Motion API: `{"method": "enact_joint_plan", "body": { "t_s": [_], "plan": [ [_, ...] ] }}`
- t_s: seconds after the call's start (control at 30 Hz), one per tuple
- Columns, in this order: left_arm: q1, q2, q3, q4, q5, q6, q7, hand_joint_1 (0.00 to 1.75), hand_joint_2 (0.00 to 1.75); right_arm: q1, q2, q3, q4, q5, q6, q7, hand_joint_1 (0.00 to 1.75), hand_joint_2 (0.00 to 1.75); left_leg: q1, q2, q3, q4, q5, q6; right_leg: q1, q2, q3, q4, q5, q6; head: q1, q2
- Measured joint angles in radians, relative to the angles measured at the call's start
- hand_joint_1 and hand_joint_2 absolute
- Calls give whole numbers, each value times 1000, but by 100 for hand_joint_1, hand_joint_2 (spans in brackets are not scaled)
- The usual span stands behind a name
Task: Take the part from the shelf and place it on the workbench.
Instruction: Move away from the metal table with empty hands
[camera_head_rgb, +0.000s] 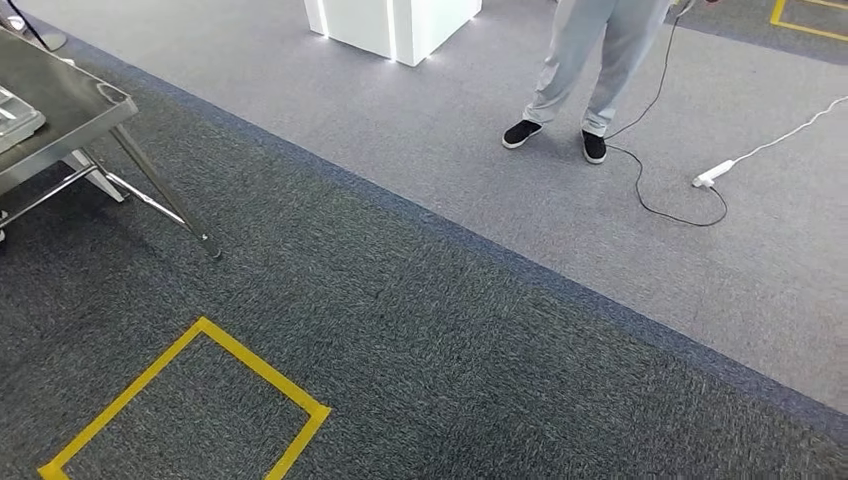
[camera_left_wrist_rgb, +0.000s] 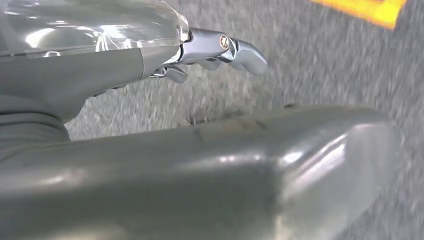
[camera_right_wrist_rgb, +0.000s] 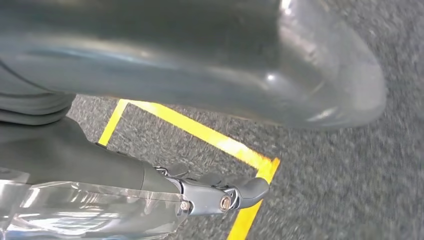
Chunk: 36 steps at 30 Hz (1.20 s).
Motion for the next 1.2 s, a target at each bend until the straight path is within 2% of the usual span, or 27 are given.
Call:
{"method": "enact_joint_plan", "body": {
  "t_s": [0.03,0.07,0.1,0.13,0.2,0.23,0.3,0.37,0.4,0.43,0.5,0.53,0.57,0.6,0.67,0.7,0.73,0.77,0.83,0.9,0.97,1.0,1.03,1.07,1.1,1.13,1.2],
  "plan": [
    [3,1,0,0,-1,0,1,0,0,1,0,0,0,0,-1,0,0,0,0,-1,-16,35,-5,0,1,9,-1,1,0,0,0,0],
    [5,2,0,0,-2,0,1,0,0,1,0,0,0,0,-2,0,0,0,0,-2,-14,32,10,2,2,18,-1,2,1,-1,0,0],
    [6,4,0,0,-3,0,2,0,0,2,1,0,0,0,-4,0,0,0,0,-5,8,-15,43,5,3,27,0,4,0,0,0,0],
    [7,6,0,0,-5,1,4,0,0,2,2,0,0,0,-6,0,0,0,0,-14,41,-88,84,10,3,36,0,5,0,0,0,0],
    [6,11,0,0,-9,1,8,0,0,1,6,0,0,0,-9,0,0,0,-2,-41,98,-215,134,19,4,52,-2,9,2,6,0,0],
    [6,13,0,0,-11,1,10,0,0,1,7,-1,0,0,-10,0,0,0,-4,-50,109,-244,140,24,4,58,-4,9,3,11,0,0],
    [5,15,-1,0,-13,1,15,0,0,4,9,-2,0,0,-13,-1,0,0,-8,-46,110,-256,141,32,1,71,-9,7,8,25,0,0],
    [5,16,-1,0,-15,0,17,0,0,8,10,-5,0,2,-16,-4,0,0,-5,-31,115,-269,152,45,0,59,-16,22,-3,35,0,0],
    [5,16,-1,0,-15,0,18,0,0,8,10,-6,0,3,-17,-6,0,0,-3,-23,117,-275,157,51,1,45,-30,51,-23,39,0,0],
    [7,16,-1,0,-15,0,18,0,0,8,11,-7,0,6,-17,-8,0,0,-1,-13,116,-279,160,56,1,27,-54,103,-55,41,0,0],
    [11,17,-1,0,-13,1,19,0,0,8,11,-7,0,13,-17,-12,0,0,-4,5,112,-279,161,59,-3,8,-115,231,-119,48,0,0],
    [12,17,-1,0,-12,1,20,0,0,8,12,-7,0,17,-17,-13,0,0,-5,14,111,-278,161,60,-6,5,-135,274,-132,52,0,0],
    [13,17,-1,0,-12,1,20,0,0,9,12,-7,0,20,-16,-14,0,0,-5,22,110,-277,160,59,-8,2,-136,281,-125,55,0,0],
    [13,17,-1,0,-12,-1,21,0,0,11,12,-7,0,23,-15,-16,0,0,-5,30,110,-276,159,57,-11,-2,-117,250,-102,57,0,0],
    [15,17,-1,0,-13,-10,21,0,0,12,11,-7,0,29,-12,-21,0,0,-5,43,112,-271,154,50,-13,-28,-43,115,-44,57,0,0],
    [16,16,-1,0,-15,-17,22,0,0,10,11,-7,0,32,-10,-24,0,0,-7,48,111,-267,150,44,-11,-39,-12,57,-25,53,0,0],
    [18,16,-1,0,-17,-24,24,0,0,10,11,-7,0,35,-8,-28,0,0,-9,54,111,-264,147,38,-9,-47,5,21,-18,48,0,0],
    [20,17,-1,0,-18,-30,28,0,0,9,11,-7,0,37,-5,-33,0,0,-11,60,111,-262,144,31,-6,-47,9,10,-19,42,0,0],
    [22,17,-1,0,-15,-35,37,0,0,12,11,-7,0,38,-2,-41,0,0,-8,67,114,-259,141,20,-5,-32,8,7,-16,28,0,0],
    [25,17,0,0,-11,-35,50,0,0,12,11,-7,0,39,0,-44,0,0,-3,45,104,-226,114,9,-7,-22,8,2,-10,15,0,0],
    [30,16,2,0,-8,-33,63,0,0,10,9,-7,0,42,0,-43,0,0,2,12,55,-113,46,2,-6,-11,6,1,-6,7,0,0],
    [33,15,3,0,-5,-31,68,0,0,10,8,-7,0,44,-1,-41,0,0,3,3,23,-43,15,1,-4,-4,4,1,-6,5,0,0],
    [36,13,4,0,-1,-29,72,0,0,9,7,-7,0,47,-3,-38,0,0,4,0,-2,12,-3,0,-2,5,3,2,-6,4,0,0],
    [37,11,7,0,6,-27,74,0,0,9,6,-7,0,51,-5,-34,0,0,4,-1,-12,31,1,0,-1,13,3,3,-6,4,0,0],
    [38,8,11,0,13,-24,74,0,0,8,4,-7,0,54,-6,-30,0,0,4,-3,-3,11,24,2,-1,22,4,4,-6,4,0,0],
    [38,4,15,0,21,-21,71,0,0,6,4,-7,0,56,-8,-26,0,0,4,-6,22,-46,61,5,0,31,5,5,-6,5,0,0],
    [37,-4,26,0,37,-19,57,0,0,1,2,-7,0,58,-9,-21,0,0,4,-32,83,-184,123,14,0,49,5,8,-6,9,0,0]
  ]
}}
